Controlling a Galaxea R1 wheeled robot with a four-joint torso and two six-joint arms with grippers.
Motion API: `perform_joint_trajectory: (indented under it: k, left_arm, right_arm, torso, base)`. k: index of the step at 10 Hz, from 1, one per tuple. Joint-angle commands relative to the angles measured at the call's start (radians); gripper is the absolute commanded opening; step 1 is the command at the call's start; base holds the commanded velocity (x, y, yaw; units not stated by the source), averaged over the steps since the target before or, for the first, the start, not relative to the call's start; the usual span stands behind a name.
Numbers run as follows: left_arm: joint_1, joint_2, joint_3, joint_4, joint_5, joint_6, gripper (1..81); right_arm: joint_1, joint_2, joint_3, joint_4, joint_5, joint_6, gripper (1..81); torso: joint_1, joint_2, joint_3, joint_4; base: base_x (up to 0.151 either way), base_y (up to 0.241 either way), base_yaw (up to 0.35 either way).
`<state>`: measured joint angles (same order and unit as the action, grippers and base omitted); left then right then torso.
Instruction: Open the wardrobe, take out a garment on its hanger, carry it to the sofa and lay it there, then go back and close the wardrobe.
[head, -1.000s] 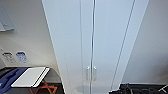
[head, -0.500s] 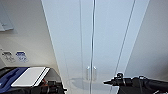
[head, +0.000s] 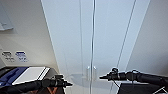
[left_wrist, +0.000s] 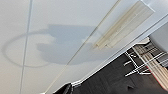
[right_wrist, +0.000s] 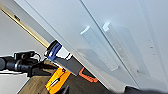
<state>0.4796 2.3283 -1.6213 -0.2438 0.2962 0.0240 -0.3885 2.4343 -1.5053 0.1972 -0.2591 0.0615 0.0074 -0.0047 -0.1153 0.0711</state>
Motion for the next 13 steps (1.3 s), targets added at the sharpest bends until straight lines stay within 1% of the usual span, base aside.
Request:
perform_joint_trajectory:
  k: [1, 3, 5, 6, 8, 13]
  left_arm:
    - [-0.173, 0.049, -0.046, -0.025, 0.025, -0.003, 81.1]
    - [-0.177, 0.109, -0.083, -0.025, 0.011, -0.003, 81.1]
    - [-0.178, 0.169, -0.134, -0.025, 0.008, -0.003, 81.1]
    - [-0.177, 0.195, -0.155, -0.025, -0.005, -0.003, 81.1]
    - [-0.177, 0.240, -0.201, -0.023, -0.011, -0.003, 81.1]
    - [-0.187, 0.307, -0.293, -0.017, 0.003, -0.003, 81.1]
  right_arm:
    - [0.168, 0.025, -0.039, 0.022, -0.006, 0.012, 81.1]
    - [0.171, 0.088, -0.113, 0.022, -0.003, 0.026, 81.1]
    - [0.170, 0.140, -0.194, 0.018, 0.023, 0.093, 81.1]
    - [0.170, 0.157, -0.226, 0.018, 0.049, 0.112, 81.1]
    - [0.173, 0.200, -0.304, 0.019, 0.052, 0.152, 81.1]
    - [0.200, 0.280, -0.361, -0.004, 0.035, 0.150, 81.1]
  torso:
    - [0.000, 0.000, 0.000, 0.000]
    - [0.000, 0.000, 0.000, 0.000]
    - [0.000, 0.000, 0.000, 0.000]
    - [0.000, 0.000, 0.000, 0.000]
    - [0.001, 0.001, -0.001, 0.000]
    - [0.001, 0.002, -0.001, 0.000]
  base:
    - [0.000, 0.000, 0.000]
    - [0.000, 0.000, 0.000]
    - [0.000, 0.000, 0.000]
    - [0.000, 0.000, 0.000]
    - [0.000, 0.000, 0.000]
    - [0.000, 0.000, 0.000]
